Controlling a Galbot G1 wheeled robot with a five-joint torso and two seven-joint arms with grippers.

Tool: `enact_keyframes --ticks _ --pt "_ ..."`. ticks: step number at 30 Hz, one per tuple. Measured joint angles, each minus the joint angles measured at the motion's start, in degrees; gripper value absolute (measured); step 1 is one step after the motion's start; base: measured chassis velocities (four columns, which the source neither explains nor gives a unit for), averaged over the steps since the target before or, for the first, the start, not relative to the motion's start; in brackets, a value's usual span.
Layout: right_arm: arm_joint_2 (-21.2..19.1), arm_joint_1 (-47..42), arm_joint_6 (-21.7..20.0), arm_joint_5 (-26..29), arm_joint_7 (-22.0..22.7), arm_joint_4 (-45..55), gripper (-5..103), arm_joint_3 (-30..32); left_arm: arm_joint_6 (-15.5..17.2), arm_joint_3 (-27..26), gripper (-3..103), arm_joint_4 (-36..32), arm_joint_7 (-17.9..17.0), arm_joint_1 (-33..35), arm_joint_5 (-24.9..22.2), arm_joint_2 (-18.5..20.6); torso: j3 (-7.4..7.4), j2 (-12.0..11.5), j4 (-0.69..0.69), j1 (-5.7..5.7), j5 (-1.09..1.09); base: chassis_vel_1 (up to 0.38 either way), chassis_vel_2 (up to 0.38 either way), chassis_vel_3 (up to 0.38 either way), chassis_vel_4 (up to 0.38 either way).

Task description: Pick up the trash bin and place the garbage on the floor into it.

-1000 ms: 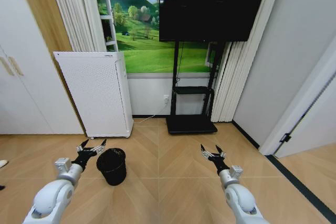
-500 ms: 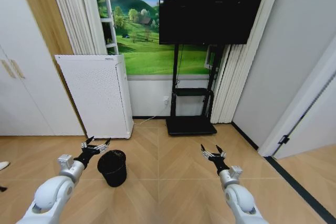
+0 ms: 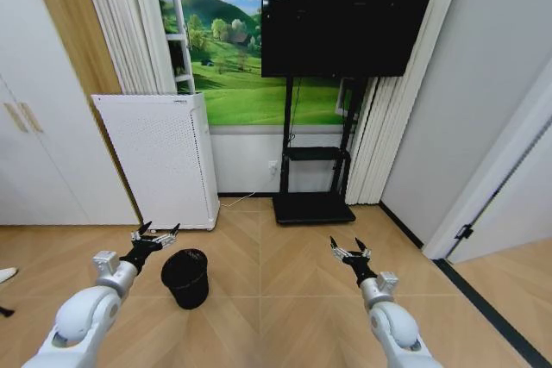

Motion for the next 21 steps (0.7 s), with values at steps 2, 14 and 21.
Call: enact_keyframes --ticks 2,14,21 --pt "0.01 0.02 -0.02 -0.01 0.0 0.0 100 -0.04 0.0 -0.02 100 0.0 0.01 0.0 -0.01 0.05 0.14 0.23 0.0 0.09 0.0 0.0 0.0 0.0 0.0" --pt "0.53 -0.09 -0.92 -1.03 0.46 0.4 100 -0.18 -0.07 -0.65 100 -0.04 0.39 0.35 -0.47 1.1 2.13 3.62 0.0 1.48 0.0 0.0 0.0 0.0 0.0" --pt "0.79 -0.48 -1.02 -1.29 0.57 0.77 100 -0.09 -0.22 -0.81 100 -0.01 0.44 0.56 -0.57 1.1 3.05 5.13 0.0 2.08 0.0 0.0 0.0 0.0 0.0"
